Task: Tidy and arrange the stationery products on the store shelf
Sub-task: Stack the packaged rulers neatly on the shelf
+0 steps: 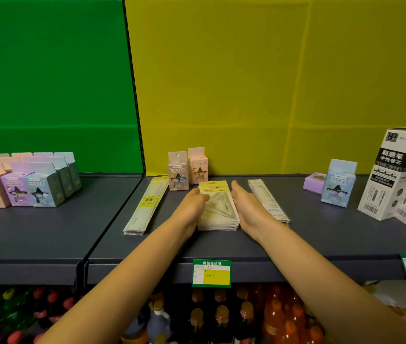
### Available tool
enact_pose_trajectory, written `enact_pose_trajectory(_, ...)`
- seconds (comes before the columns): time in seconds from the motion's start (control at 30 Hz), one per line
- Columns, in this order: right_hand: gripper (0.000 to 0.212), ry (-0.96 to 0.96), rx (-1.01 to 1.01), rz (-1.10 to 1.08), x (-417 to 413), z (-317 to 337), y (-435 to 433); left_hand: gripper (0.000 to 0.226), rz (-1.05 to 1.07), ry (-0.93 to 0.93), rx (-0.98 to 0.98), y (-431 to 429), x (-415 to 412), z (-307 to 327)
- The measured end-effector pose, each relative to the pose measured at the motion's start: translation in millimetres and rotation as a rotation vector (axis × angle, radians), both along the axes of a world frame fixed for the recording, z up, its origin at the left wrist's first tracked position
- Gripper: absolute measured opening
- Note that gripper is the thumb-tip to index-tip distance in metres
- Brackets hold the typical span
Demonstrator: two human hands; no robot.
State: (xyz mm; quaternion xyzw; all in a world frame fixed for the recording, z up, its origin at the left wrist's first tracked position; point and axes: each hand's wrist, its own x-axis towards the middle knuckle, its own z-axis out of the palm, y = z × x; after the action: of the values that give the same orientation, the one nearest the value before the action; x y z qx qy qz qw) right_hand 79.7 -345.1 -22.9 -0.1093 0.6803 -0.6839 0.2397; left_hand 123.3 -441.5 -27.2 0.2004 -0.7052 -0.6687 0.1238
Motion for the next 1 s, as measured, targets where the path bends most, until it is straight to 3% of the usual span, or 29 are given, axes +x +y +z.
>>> enact_pose_trajectory(0.23,0.051,-0.006,-0.015,0.013,-4.5,-6.8,-2.8,0.039,0.047,0.025,0.055,4.1,-1.3,-2.8)
enact_pose_trajectory(0.37,0.051,0.032,0.028,0.050,-3.9,-2.1,1.0,0.036,0.019,-0.014,-0.009,0.1,3.3,0.0)
enact_pose_trajectory(0.5,0.048,0.391,0.211,-0.028,-6.5,5.7,5.3,0.034,0.089,0.053,-0.220,-16.4,16.7,7.1)
enact_pose_trajectory(0.57,0.044,0.497,0.204,-0.024,-8.8,11.2,0.6,0.029,0.166,0.131,-0.293,-31.1,27.5,10.8)
enact_pose_trajectory(0.8,0.040,0.423,0.243,0.234,14.2,19.2,-55.5,0.034,0.357,0.016,-0.459,-107.4,50.7,3.8)
enact_pose_trajectory(1.0,0.034,0.226,0.287,0.174,20.7,-1.2,-110.0,0.017,0.136,-0.199,-0.612,-123.8,49.7,-14.8)
